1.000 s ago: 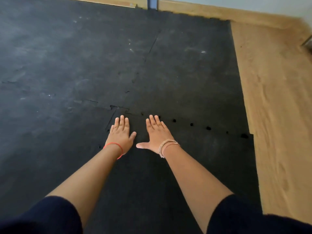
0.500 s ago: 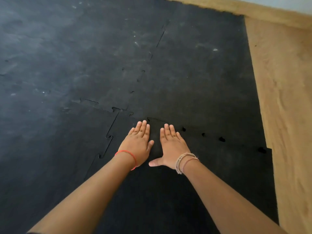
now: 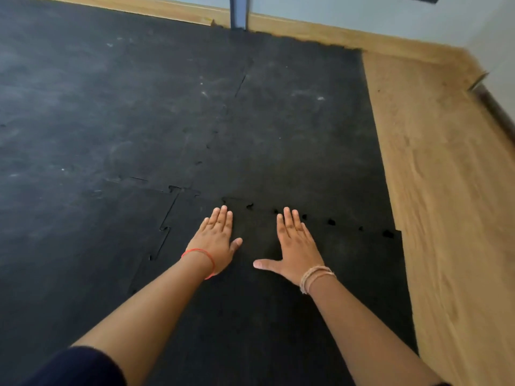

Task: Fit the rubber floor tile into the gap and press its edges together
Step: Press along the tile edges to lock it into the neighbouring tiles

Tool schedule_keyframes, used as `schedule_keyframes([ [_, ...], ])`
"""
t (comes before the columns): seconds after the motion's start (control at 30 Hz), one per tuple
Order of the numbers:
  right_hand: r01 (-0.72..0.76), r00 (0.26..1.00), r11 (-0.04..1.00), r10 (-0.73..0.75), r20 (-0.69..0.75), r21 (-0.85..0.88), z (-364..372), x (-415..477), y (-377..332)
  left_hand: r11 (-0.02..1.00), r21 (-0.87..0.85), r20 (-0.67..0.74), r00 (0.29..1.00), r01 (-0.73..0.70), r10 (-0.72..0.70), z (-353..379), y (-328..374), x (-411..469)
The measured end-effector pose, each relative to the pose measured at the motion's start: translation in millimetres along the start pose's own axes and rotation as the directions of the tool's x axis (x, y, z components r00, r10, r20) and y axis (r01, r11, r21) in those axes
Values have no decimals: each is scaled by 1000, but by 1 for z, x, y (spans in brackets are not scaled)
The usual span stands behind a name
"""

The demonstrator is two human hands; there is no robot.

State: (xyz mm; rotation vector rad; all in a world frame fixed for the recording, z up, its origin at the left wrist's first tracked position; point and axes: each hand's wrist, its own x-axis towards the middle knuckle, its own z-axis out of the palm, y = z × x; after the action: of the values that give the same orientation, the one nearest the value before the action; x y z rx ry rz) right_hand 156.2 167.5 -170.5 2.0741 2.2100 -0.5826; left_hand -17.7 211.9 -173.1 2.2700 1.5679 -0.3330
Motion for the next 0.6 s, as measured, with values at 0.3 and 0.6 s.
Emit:
schedule_keyframes([
  [0.3,-7,968,985,50,248,-174,-16,16,11,1000,-16,14,1000,-2,2,5,17,21],
  [0.6,-55,973,993,76,216,-102,-20,10,2,986,-161,-38,998,-47,41,0,5,16],
])
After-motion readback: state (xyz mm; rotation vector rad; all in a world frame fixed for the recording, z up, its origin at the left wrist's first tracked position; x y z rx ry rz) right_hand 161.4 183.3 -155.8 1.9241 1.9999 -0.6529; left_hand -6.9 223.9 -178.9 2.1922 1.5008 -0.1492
